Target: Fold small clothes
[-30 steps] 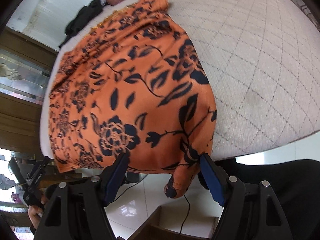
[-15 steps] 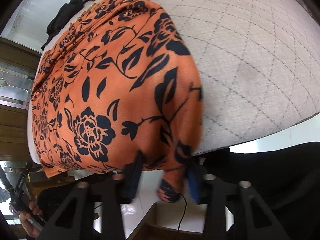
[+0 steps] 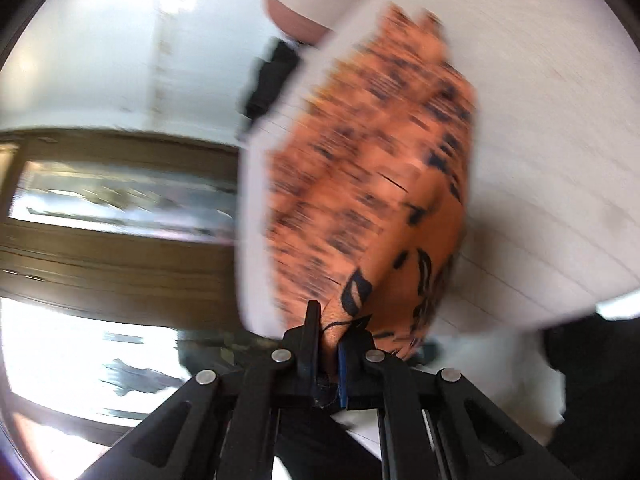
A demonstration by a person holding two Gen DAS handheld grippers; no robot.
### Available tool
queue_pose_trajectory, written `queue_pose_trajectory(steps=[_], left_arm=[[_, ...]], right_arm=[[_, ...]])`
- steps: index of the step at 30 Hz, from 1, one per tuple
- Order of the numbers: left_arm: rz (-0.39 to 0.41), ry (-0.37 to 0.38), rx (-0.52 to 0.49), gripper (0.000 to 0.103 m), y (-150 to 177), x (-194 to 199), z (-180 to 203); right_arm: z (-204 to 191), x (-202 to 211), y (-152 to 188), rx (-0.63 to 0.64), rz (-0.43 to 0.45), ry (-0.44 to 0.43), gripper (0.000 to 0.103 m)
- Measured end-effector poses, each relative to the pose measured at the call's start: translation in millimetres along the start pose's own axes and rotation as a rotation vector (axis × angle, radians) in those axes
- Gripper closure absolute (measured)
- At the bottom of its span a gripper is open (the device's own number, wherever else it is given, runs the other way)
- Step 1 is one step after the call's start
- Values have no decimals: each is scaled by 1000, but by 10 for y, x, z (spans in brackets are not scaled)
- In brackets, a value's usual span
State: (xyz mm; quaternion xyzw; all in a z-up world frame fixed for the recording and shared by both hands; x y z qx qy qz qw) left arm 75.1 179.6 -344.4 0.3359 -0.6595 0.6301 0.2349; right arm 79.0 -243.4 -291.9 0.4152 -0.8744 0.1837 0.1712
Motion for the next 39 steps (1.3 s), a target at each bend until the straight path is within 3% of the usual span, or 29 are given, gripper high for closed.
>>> queue_pose_trajectory(steps=[3, 8, 11, 14, 24, 30, 36, 39], left_arm=[[-10, -7, -9, 17, 34, 12, -26], [-80, -13, 30, 17, 196, -137, -137], [-151, 45, 105, 17, 312, -258, -140], [-193, 101, 174, 17, 365, -319, -105], [-225, 243, 359, 17, 301, -268, -79], [-230, 277, 338, 17, 277, -209, 121], [-291, 334, 422, 17, 320, -232, 303], [-290, 328, 371, 17, 320, -187, 426]], right_arm=[[-297, 92, -403, -5, 110, -83, 96], [-282, 137, -808, -57, 205, -86, 96], [-92, 163, -935, -91, 232, -53, 96], [13, 157, -955, -107, 229, -32, 96], [168, 167, -832, -69, 204, 2, 96], [239, 142, -784, -78, 195, 12, 96], [302, 112, -755, -82, 190, 24, 96], [319, 100, -750, -87, 189, 27, 96]])
Point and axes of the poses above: each gripper's, at about its wrist camera, not at the fingertips, and x roughly against the way its jaws point, z to its right, y to its underside, the point moved 10 cm from there along -x, roughly the way its jaws point, and after that the axes turned 7 degrees about z, right-handed, at the moved point
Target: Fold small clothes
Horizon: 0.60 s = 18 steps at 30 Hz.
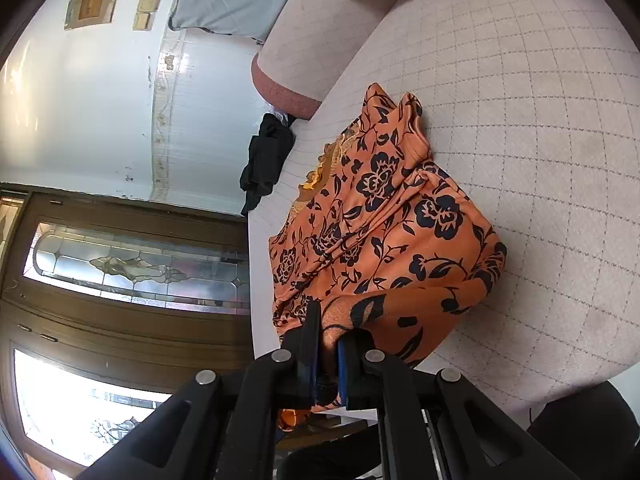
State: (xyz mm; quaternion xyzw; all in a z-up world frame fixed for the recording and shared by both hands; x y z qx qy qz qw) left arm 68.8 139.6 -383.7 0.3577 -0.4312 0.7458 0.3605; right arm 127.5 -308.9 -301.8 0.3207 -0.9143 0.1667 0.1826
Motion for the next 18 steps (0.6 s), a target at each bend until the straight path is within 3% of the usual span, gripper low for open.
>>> queue_pose_trajectory(steps=[7, 8, 9, 10, 11, 13, 18], left_arm=[[5, -62, -8, 18, -22, -191, -61], [19, -73, -6, 23, -44, -208, -88], [35, -73, -3, 49, -70, -224, -113], [31, -65, -1, 83, -78, -250, -118], [15, -56, 2, 95, -75, -283, -126], [12, -61, 11, 100, -112, -305, -160], [114, -16, -12, 100, -492, -90, 7]], right_arm=[[14, -39, 24, 7, -6, 6, 96], [19, -47, 29, 9, -8, 8, 96], [33, -54, 30, 9, -9, 11, 96], [41, -57, 33, 8, -8, 13, 96], [50, -59, 29, 6, -8, 14, 96], [62, -59, 12, 3, -6, 13, 96], [32, -17, -97, 15, 15, 16, 96]])
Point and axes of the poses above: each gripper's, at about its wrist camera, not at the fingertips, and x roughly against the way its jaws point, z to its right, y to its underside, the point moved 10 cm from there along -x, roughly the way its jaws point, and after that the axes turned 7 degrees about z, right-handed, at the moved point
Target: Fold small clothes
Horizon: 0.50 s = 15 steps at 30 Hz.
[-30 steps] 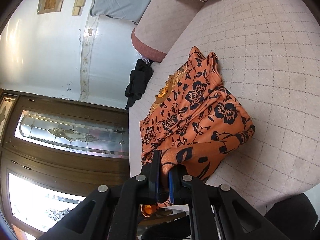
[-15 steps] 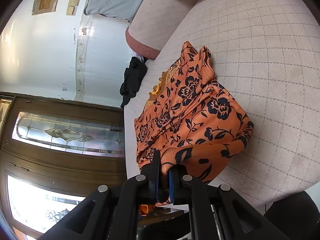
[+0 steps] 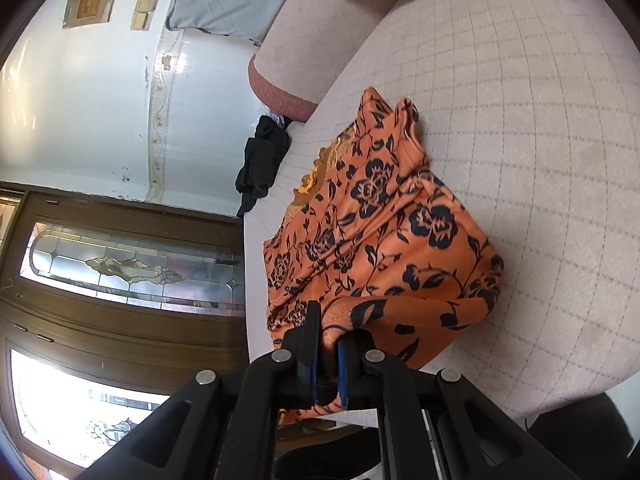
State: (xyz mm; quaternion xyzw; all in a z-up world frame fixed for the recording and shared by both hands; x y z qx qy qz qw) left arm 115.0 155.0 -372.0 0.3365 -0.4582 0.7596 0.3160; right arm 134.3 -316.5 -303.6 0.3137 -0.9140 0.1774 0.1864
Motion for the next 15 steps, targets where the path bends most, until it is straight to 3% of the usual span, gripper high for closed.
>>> queue_pose_trajectory(steps=[8, 15], left_arm=[[63, 77, -84, 100, -1039, 0, 612], [77, 72, -186, 100, -2067, -677, 1400]], right_arm=[[-211, -64, -524, 29, 57, -8, 96], [-337, -547, -1352, 24, 129, -3, 96]])
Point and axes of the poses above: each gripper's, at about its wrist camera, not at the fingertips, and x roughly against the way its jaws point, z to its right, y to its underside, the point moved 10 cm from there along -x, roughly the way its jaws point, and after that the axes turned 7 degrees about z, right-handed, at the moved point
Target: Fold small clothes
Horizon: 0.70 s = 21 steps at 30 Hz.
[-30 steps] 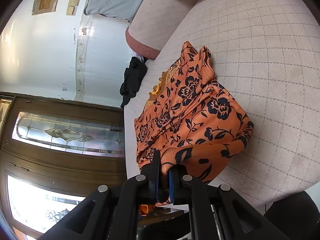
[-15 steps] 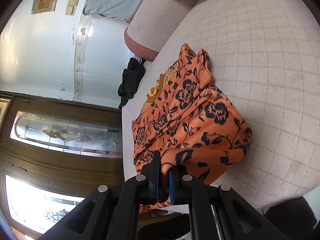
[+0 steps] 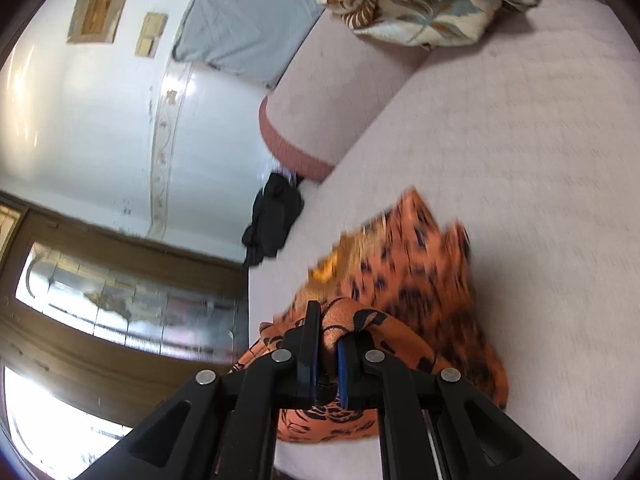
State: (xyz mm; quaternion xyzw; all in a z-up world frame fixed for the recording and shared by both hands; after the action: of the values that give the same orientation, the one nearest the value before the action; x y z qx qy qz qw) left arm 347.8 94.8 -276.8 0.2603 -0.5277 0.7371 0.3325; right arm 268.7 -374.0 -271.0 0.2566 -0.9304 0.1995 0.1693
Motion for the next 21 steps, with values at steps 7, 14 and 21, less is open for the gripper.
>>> queue_pose_trajectory(steps=[7, 14, 21], left_arm=[[-53, -92, 40, 100, -302, -1215, 94], [130, -68, 70, 87, -193, -1081, 74], [336, -119, 43, 30, -22, -323, 50]], right_arm=[[278, -947, -747, -99, 30, 5, 92], [893, -1275, -724, -228, 26, 37, 67], [1071, -563, -644, -257, 186, 11, 19]])
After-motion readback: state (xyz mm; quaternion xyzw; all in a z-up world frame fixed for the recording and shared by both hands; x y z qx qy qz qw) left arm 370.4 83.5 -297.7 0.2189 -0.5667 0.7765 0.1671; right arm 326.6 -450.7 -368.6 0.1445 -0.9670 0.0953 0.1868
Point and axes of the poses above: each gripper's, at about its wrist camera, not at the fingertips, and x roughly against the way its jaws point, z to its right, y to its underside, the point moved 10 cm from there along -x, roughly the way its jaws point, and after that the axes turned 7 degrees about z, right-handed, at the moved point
